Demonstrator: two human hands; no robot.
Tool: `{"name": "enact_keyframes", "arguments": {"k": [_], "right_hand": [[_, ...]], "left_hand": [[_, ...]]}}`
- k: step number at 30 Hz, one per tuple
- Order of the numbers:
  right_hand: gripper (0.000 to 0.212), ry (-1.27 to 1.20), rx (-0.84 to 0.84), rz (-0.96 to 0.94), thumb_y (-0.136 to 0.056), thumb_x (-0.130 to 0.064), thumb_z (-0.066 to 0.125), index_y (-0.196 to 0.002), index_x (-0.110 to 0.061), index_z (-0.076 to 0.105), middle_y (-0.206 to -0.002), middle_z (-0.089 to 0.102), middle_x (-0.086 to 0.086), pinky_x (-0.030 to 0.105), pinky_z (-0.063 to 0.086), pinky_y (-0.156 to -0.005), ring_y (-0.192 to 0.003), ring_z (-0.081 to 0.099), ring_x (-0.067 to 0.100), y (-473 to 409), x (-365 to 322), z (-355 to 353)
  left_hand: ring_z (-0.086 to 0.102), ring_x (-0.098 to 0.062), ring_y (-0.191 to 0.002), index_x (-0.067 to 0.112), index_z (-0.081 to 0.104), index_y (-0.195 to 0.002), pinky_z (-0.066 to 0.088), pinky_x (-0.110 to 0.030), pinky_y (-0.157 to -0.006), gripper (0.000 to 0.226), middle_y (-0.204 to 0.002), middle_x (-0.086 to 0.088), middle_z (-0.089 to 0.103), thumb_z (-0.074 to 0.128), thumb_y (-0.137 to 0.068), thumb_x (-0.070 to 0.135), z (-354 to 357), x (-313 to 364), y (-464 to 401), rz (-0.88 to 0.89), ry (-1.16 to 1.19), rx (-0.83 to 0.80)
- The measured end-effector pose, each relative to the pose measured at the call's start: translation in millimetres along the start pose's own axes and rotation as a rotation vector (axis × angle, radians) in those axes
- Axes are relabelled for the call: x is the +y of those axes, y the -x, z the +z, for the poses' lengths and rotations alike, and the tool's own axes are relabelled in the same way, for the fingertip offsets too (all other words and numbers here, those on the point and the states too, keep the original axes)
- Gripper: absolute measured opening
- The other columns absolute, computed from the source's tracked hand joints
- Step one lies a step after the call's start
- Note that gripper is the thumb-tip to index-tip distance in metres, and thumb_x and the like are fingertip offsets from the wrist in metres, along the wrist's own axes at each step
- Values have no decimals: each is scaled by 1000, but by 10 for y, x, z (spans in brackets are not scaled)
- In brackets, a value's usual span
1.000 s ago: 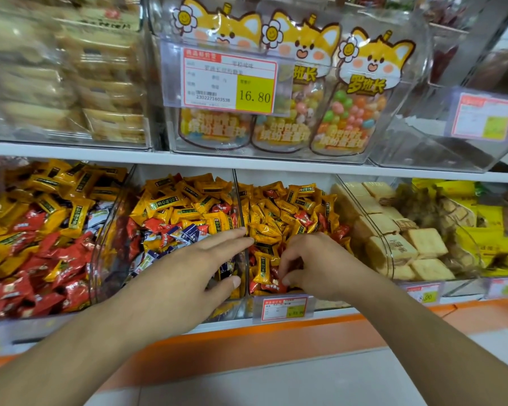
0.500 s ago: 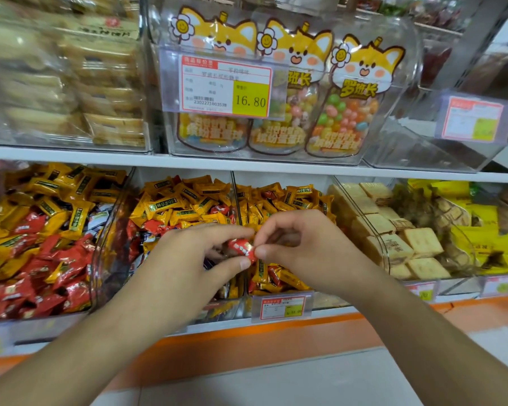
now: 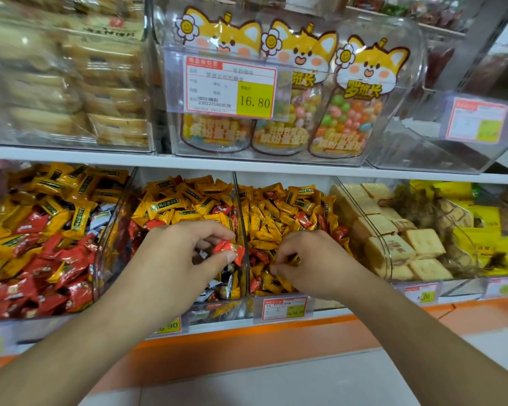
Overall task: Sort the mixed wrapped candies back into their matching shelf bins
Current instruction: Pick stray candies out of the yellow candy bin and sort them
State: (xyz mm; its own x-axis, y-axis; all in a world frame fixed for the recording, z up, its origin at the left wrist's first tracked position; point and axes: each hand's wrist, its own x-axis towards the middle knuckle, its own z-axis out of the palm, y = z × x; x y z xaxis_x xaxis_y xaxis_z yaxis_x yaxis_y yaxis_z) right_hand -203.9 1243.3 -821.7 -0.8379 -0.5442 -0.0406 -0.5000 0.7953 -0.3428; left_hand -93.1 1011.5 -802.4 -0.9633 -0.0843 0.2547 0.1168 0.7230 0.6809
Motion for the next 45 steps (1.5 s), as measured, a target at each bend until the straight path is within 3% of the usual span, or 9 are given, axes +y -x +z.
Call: {"name": "enact_keyframes", "arguments": {"k": [5,10,16,20,28,36,39,42,45], "right_hand": [[9,-9,61,2,-89,-39,77,-91,-32,71,-97,63,-14,39,60,-78,-91,60,8,-29,-53,56],[27,-34,86,26,-90,-40,77,-116,-34,72,-111,68,-12,39,60,-85,-103,64,10,-131,-111,195],[34,27,181,124,-85,-58,75,-109,-34,75,-101,73,-12,38,60,-80,-96,67,16,-245,-157,363],[26,-4,225,190,-84,-57,77,-96,-34,78,-90,74,-12,36,61,-73,-85,69,16,-316,-177,412],[38,104,253,147,-87,-51,75,-123,-40,73,-99,78,-8,39,58,-92,-98,70,20,-350,-230,481],[11,32,267,120,-91,-29,71,-92,-32,81,-80,74,-12,32,60,-78,-79,69,12,-327,-216,447],[12,-139,292,125,-90,-25,74,-82,-30,81,-73,71,-17,30,62,-66,-71,67,3,-309,-174,417],[12,-311,347,120,-90,-23,78,-80,-29,82,-74,72,-20,9,52,-63,-74,66,-5,-239,-189,256],[10,-525,398,128,-89,-22,80,-81,-29,82,-75,75,-17,14,54,-63,-73,69,-1,-124,-249,29]], "left_hand": [[54,18,-100,47,72,-111,42,-1,-70,22,-98,29,66,71,-89,47,4,-22,-6,-8,-21,-9],[51,22,-100,46,72,-109,40,4,-71,20,-94,29,64,73,-89,43,12,-12,-4,-11,-3,1],[52,21,-100,46,72,-110,41,4,-69,21,-97,30,65,72,-89,45,24,-53,-10,-9,-30,-2],[52,21,-101,47,72,-108,40,4,-69,20,-97,29,65,73,-89,45,34,-55,-17,-9,-21,-2],[50,24,-100,46,72,-107,38,7,-69,19,-94,29,64,74,-89,42,38,-56,1,-6,-12,-2],[53,20,-101,49,70,-105,41,3,-69,18,-94,30,65,73,-88,45,-16,-56,31,1,-25,0],[52,22,-101,46,71,-106,39,6,-70,18,-94,30,65,74,-88,43,-58,-56,23,6,-24,16],[52,20,-101,45,72,-107,40,5,-69,18,-95,28,65,74,-89,42,-120,-72,19,-11,-13,28],[55,17,-99,44,72,-107,42,-1,-70,18,-96,27,67,73,-89,44,-226,-115,36,-26,-32,51]]}}
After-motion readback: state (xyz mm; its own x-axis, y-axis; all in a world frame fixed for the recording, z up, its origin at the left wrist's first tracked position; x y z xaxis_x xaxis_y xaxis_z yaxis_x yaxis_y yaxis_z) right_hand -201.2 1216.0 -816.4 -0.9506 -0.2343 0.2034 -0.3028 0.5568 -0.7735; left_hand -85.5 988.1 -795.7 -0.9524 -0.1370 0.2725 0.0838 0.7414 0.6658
